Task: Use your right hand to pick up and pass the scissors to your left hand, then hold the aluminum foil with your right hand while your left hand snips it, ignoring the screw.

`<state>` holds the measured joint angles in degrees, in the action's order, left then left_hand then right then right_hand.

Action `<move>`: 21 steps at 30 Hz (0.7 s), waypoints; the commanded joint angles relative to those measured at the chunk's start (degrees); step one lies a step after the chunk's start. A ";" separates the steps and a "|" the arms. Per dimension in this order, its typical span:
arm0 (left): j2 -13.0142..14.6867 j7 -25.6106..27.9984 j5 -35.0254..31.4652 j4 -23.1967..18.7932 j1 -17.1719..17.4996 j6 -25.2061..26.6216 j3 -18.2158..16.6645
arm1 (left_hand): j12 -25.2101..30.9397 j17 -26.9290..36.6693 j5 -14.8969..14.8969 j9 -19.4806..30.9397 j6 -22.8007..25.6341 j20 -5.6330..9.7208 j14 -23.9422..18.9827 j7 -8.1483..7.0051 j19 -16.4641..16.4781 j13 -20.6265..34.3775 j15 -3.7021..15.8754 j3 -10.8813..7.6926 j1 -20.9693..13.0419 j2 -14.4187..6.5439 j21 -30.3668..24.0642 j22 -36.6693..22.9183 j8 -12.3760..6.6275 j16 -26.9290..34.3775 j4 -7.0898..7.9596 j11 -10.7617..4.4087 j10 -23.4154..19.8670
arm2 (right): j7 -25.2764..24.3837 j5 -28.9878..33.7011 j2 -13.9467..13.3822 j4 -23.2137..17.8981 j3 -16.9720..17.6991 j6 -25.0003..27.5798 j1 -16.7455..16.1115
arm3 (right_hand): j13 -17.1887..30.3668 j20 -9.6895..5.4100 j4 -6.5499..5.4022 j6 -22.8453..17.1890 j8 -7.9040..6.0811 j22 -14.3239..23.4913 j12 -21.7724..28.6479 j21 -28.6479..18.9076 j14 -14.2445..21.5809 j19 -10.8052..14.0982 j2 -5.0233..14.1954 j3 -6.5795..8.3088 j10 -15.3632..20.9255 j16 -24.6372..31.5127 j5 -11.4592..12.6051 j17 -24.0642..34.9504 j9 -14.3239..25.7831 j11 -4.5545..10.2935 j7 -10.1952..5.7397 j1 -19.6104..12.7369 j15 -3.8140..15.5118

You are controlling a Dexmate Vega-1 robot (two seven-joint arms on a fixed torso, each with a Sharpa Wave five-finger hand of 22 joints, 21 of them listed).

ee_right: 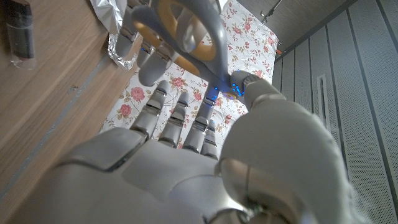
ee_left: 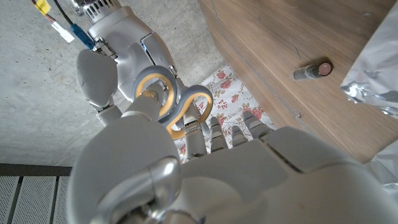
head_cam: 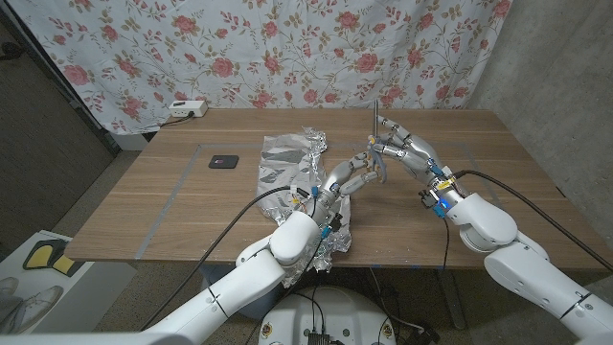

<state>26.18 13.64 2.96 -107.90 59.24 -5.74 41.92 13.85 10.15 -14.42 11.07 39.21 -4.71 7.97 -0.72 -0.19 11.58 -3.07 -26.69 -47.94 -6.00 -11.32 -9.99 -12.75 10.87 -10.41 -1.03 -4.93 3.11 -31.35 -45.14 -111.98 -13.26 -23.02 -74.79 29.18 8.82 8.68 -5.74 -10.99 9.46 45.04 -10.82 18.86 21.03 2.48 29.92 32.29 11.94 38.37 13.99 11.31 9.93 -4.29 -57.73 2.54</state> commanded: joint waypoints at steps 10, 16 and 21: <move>-0.45 0.48 -0.62 0.50 0.50 -0.76 0.35 | 0.43 -0.05 0.13 0.07 0.31 0.10 -0.25 -0.28 0.40 0.23 0.00 0.55 0.32 1.20 -0.23 -0.10 0.43 0.04 0.54 0.45 -0.67 | -1.38 0.24 0.56 0.24 -0.36 0.08 -0.23 | 1.37 -0.34 0.03 -0.58 -0.14 0.21 3.11 0.19 0.03 -0.76 0.24 -0.32 0.35 0.01 0.47 0.12 0.19 0.86 -0.07 0.15 9.12; -0.60 0.72 -0.63 0.72 0.79 -1.23 0.31 | 0.45 -0.04 0.25 0.06 0.38 -0.04 -0.50 -0.61 0.42 0.23 0.01 0.89 0.54 1.55 -0.18 -0.11 0.60 0.06 0.73 -0.34 -0.91 | -2.28 1.06 1.02 0.31 -0.75 0.24 -0.31 | 1.39 0.87 0.05 -0.64 -0.14 0.22 3.18 0.50 -1.02 -1.96 0.08 -0.29 0.09 -0.40 0.54 0.08 0.18 0.92 -0.28 0.30 6.10; -0.79 1.26 -0.55 0.89 1.25 -1.67 0.08 | 0.72 -0.03 0.40 0.05 0.54 -0.17 -1.28 -1.42 0.78 0.24 0.04 1.28 0.78 1.92 -0.26 -0.14 0.78 0.25 0.89 0.53 -1.82 | -3.24 1.45 1.32 0.24 -0.51 0.22 -0.55 | 1.35 1.54 -0.05 -0.67 -0.15 0.22 3.09 0.68 -1.62 -2.82 0.11 -0.25 -0.16 -0.54 0.56 0.13 0.18 1.10 -0.45 0.48 5.99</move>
<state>25.68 14.22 2.43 -107.32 59.77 -6.62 42.17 14.16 10.15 -14.18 10.93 39.60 -4.71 7.35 -1.55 0.24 11.57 -3.06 -25.82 -47.09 -4.72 -11.32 -9.99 -12.07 10.87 -9.53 -0.91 -5.87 1.52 -30.57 -44.43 -111.74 -13.84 -23.07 -74.96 29.21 9.93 8.68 -6.04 -10.99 9.46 46.15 -10.36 17.83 18.65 2.45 29.92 31.77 11.48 38.57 13.98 11.31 10.45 -4.61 -57.73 2.33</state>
